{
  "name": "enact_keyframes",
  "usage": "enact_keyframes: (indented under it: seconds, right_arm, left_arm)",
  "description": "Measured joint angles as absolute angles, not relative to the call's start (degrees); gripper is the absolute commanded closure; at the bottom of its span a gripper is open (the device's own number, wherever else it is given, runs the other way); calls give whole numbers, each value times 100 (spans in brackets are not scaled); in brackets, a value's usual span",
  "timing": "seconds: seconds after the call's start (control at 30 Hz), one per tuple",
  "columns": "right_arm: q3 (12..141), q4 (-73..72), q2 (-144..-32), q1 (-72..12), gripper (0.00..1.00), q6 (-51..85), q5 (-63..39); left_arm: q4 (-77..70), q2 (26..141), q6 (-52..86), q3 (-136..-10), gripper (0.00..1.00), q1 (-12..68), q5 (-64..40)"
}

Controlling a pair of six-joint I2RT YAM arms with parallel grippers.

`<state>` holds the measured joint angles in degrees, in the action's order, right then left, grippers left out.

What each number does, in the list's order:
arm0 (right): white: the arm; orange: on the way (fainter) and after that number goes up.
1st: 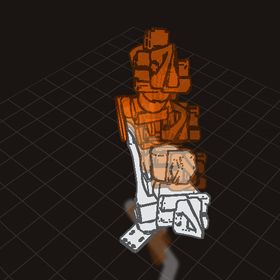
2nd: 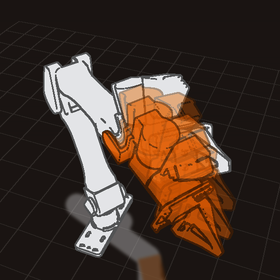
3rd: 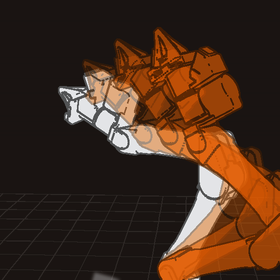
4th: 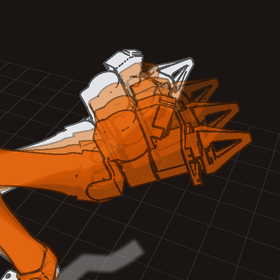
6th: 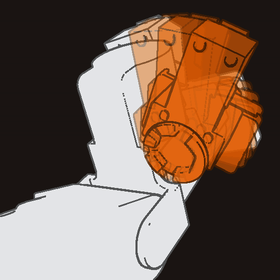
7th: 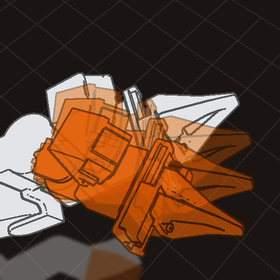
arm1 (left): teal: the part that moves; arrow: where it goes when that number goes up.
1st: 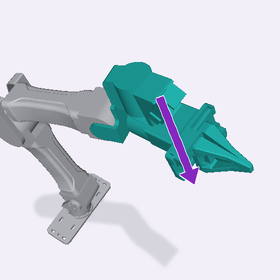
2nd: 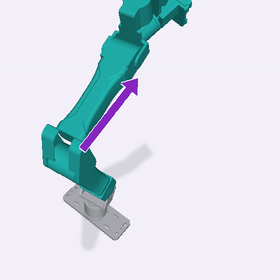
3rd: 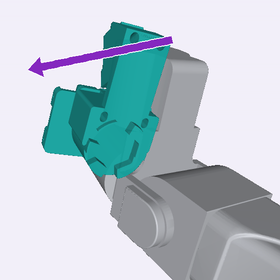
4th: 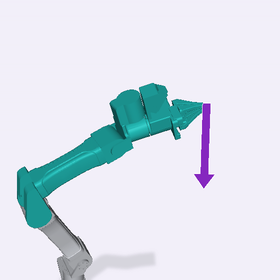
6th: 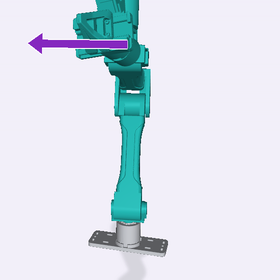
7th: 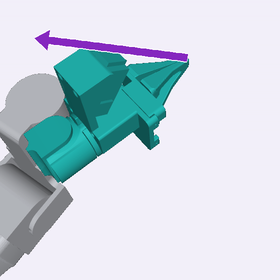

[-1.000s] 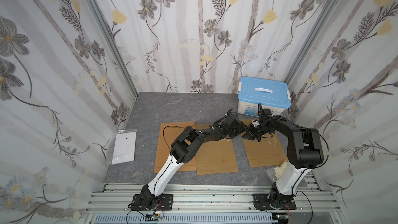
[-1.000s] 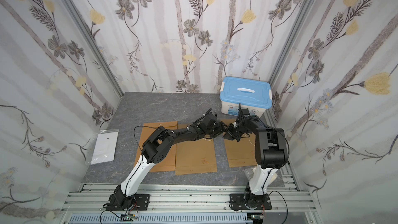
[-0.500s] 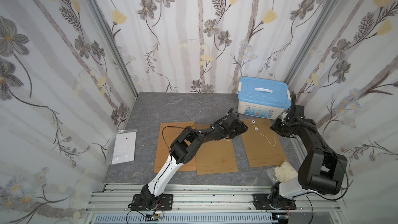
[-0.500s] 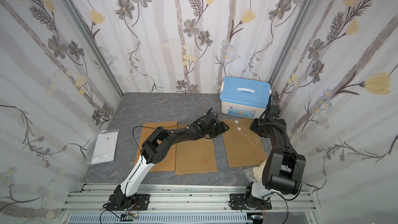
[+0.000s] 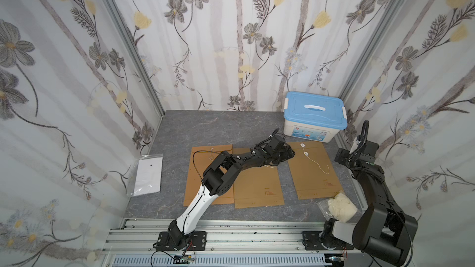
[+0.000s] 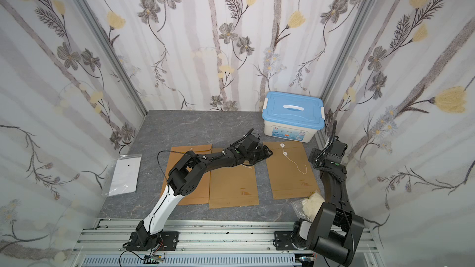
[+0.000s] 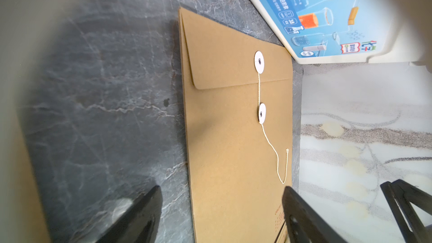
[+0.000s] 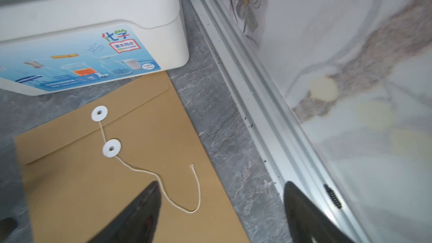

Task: Close the mouth of the file bag
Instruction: Pick up the file bag from the center of the board.

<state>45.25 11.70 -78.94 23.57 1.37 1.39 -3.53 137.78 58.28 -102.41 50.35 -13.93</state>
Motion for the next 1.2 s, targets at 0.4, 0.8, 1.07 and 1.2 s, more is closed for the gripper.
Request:
enact_keyframes:
  seconds: [0.4,0.8,1.07,1.2]
  right_arm:
    - [4600,681,-9190,2338,31,-1765,-150]
    - [5339,1068,-10921,2283,41,-2563,-346]
    - [5607,1059,-11246,2268,51,-2707,-580]
    - [5640,1129,-11281,2257,57,-2886,-639]
  left_arm:
    - [-329,13786,5806,-10263,17,5041,-1396]
    - [-338,13786,5815,-10263,17,5041,-1420]
    - [-405,13812,5850,-10263,17,5039,-1444]
    - [-548,13858,5852,-10263,18,5039,-1516]
